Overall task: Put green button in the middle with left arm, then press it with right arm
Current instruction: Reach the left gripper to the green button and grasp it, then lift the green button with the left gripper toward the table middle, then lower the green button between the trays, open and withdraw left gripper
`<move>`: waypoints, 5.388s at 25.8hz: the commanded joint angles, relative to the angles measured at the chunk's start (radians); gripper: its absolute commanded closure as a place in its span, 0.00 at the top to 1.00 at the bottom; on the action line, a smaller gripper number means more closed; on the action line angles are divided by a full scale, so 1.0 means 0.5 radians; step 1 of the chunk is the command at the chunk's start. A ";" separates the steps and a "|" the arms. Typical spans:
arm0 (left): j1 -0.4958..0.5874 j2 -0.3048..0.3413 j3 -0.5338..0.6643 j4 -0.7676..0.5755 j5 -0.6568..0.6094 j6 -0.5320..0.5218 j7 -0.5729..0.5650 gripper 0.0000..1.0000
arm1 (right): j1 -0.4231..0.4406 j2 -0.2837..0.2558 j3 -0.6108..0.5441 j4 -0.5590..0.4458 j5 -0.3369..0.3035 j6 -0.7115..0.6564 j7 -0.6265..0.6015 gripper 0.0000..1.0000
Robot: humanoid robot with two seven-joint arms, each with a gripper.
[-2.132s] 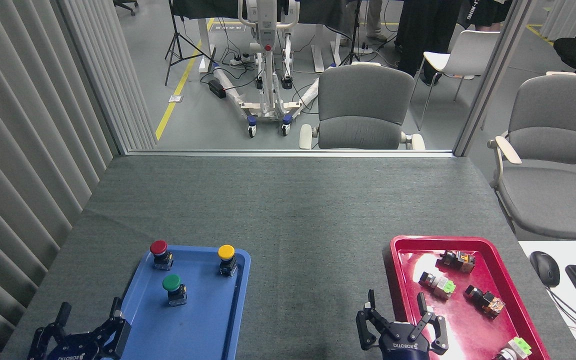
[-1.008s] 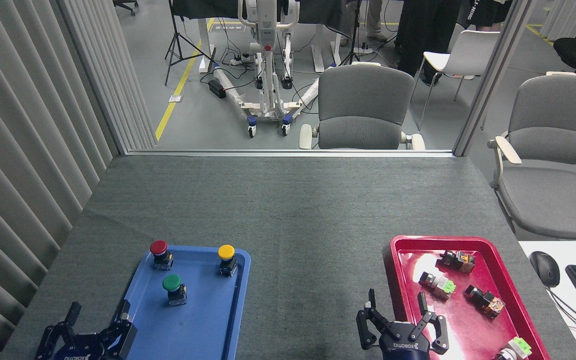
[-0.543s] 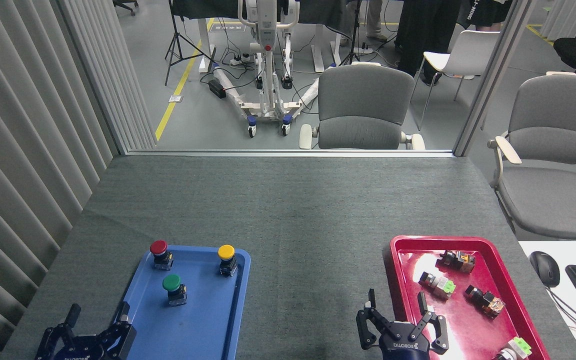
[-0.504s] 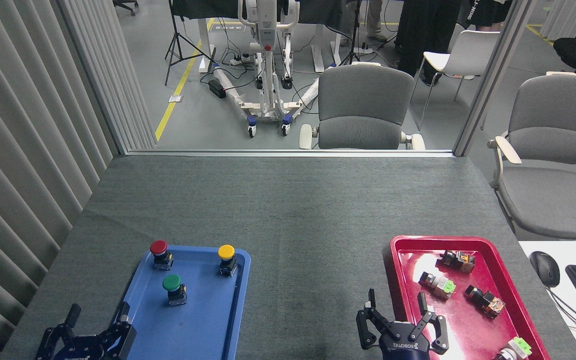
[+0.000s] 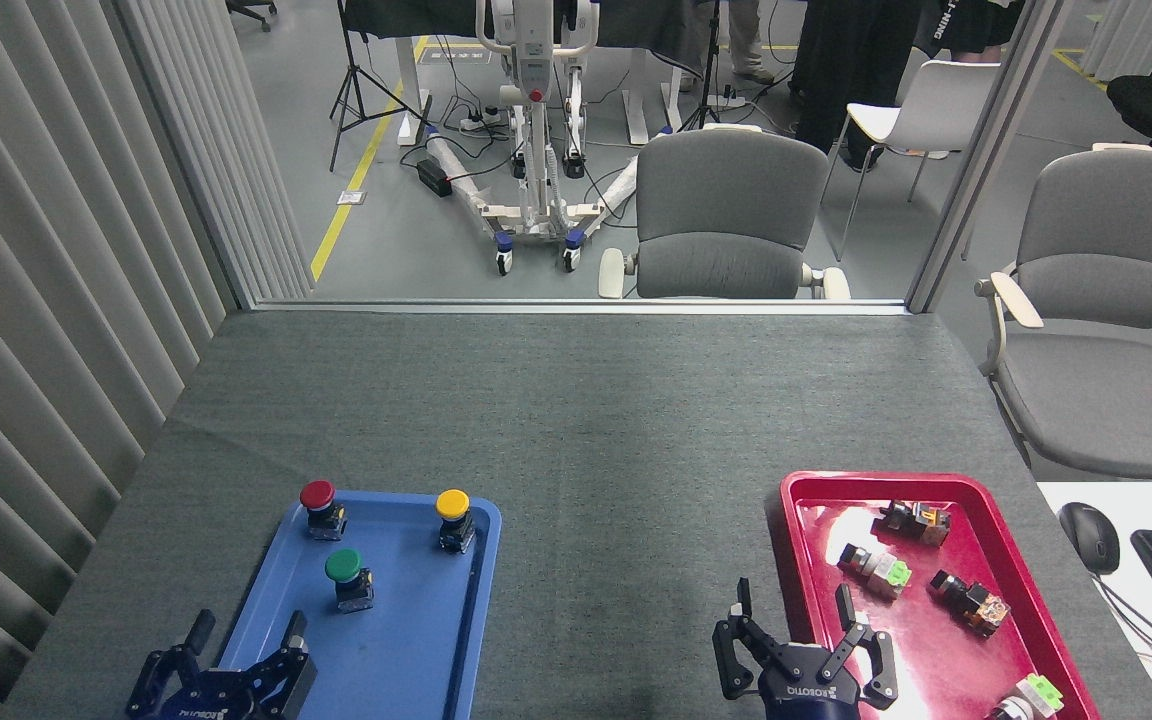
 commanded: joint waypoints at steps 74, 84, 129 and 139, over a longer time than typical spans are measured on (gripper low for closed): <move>-0.767 -0.165 -1.022 0.512 -0.184 -0.248 0.257 0.00 | 0.001 -0.006 -0.006 0.000 0.001 0.000 0.001 0.99; -0.929 -0.484 -1.307 1.046 -0.193 -0.263 0.235 0.00 | 0.005 -0.002 -0.031 0.000 0.001 -0.006 0.001 0.99; -0.107 -0.183 -0.522 0.034 -0.190 0.393 0.112 0.99 | -0.023 0.053 0.080 0.043 0.237 -0.347 0.004 0.20; -0.046 -0.147 -0.442 0.024 -0.187 0.390 0.112 0.99 | -0.075 0.093 0.184 0.288 0.292 -0.273 0.105 0.06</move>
